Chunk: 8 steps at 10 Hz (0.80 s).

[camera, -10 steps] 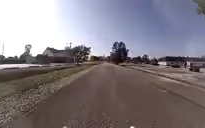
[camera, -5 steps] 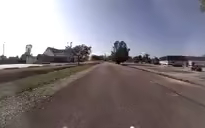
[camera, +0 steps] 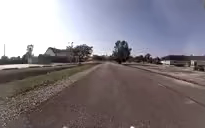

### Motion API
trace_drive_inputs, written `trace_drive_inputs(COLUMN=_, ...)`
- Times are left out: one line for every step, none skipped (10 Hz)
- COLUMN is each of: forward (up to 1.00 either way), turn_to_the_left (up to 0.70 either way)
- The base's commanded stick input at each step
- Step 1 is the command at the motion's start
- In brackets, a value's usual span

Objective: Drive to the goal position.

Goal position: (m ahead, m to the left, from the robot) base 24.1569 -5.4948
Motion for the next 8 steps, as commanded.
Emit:
trace_drive_inputs(forward=0.7, turn_to_the_left=0.0)
trace_drive_inputs(forward=0.7, turn_to_the_left=0.0)
trace_drive_inputs(forward=0.7, turn_to_the_left=0.0)
trace_drive_inputs(forward=0.7, turn_to_the_left=0.0)
trace_drive_inputs(forward=0.7, turn_to_the_left=0.0)
trace_drive_inputs(forward=0.7, turn_to_the_left=0.0)
trace_drive_inputs(forward=0.7, turn_to_the_left=0.0)
trace_drive_inputs(forward=0.7, turn_to_the_left=0.0)
